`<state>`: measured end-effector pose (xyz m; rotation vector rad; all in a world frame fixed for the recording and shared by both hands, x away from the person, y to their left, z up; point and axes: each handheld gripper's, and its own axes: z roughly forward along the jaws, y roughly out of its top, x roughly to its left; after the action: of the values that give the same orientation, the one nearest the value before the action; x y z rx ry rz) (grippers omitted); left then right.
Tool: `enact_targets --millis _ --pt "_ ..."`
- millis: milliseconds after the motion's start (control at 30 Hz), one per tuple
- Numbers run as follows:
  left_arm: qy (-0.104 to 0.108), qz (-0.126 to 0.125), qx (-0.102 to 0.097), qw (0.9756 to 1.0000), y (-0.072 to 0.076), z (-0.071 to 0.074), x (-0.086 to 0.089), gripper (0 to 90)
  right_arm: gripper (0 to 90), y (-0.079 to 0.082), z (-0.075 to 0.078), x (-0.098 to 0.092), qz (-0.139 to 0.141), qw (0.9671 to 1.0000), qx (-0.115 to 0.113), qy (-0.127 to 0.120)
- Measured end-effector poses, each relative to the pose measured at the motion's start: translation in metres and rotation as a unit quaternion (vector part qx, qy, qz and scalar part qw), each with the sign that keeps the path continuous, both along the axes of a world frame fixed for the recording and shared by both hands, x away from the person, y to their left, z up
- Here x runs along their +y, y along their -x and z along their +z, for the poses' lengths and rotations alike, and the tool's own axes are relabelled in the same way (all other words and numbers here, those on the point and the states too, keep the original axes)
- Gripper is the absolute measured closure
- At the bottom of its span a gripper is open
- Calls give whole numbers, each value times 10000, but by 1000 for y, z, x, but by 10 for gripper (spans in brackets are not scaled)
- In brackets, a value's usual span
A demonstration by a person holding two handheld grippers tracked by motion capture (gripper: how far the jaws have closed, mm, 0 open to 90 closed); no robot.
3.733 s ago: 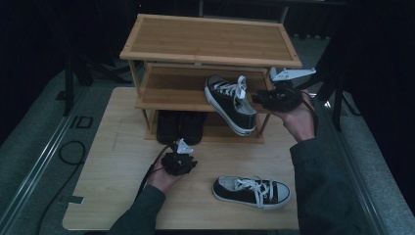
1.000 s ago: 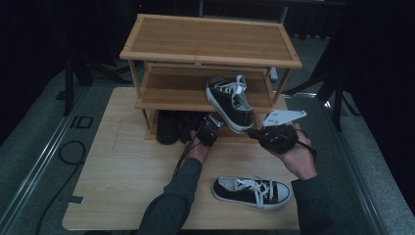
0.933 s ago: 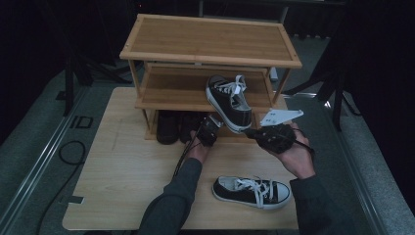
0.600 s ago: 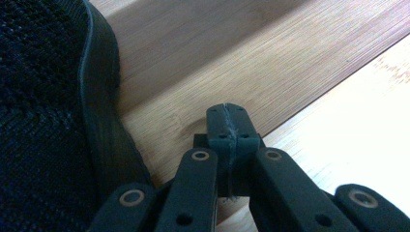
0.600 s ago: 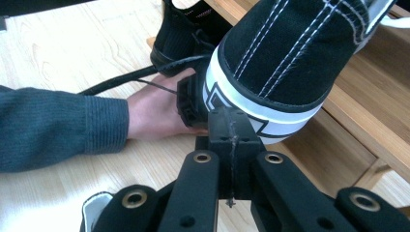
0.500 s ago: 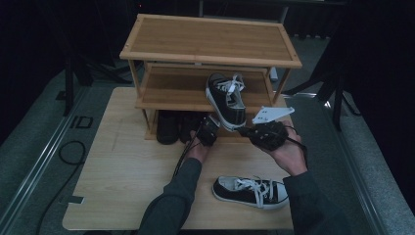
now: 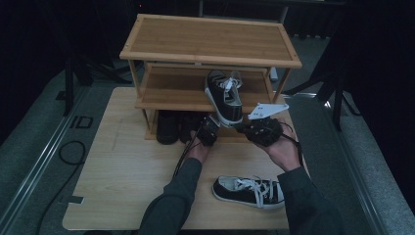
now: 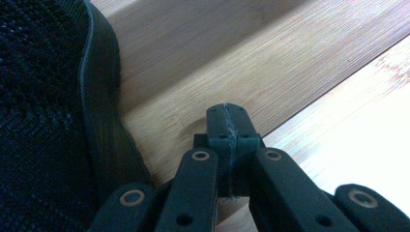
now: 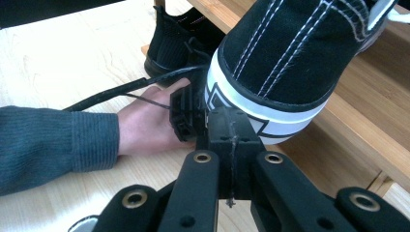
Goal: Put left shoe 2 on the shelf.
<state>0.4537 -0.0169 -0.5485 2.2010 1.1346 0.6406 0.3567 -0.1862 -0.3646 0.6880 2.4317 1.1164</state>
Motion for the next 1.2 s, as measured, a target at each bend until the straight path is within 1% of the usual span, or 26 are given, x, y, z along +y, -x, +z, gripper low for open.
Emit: enact_targets --millis 200,233,333,533,633,900,1033,1200 --pt "-10 17 -8 10000 0 0 0 900 900 -4 -1 5 2 10000 -13 -4" --pt "-9 18 -7 10000 0 0 -1 900 900 -5 -1 7 -35 10000 -33 17" --pt "-10 14 -5 10000 0 0 0 900 900 -9 -3 9 -33 10000 18 -90" --pt "-23 17 -12 10000 0 0 -1 900 900 -16 -5 16 -98 9999 -17 -76" --pt "-17 17 -9 10000 0 0 -1 900 900 -21 -6 19 -134 9998 -14 -137" --pt "-15 26 -11 10000 -1 0 -1 900 900 -27 -8 24 -175 9997 -30 -184" --pt "-52 23 -1 10000 -1 0 -1 900 900 -31 -9 28 -213 9995 -46 -226" --pt "-174 -16 36 9998 -1 2 1 900 900 -35 -10 35 -223 9995 -89 -225"
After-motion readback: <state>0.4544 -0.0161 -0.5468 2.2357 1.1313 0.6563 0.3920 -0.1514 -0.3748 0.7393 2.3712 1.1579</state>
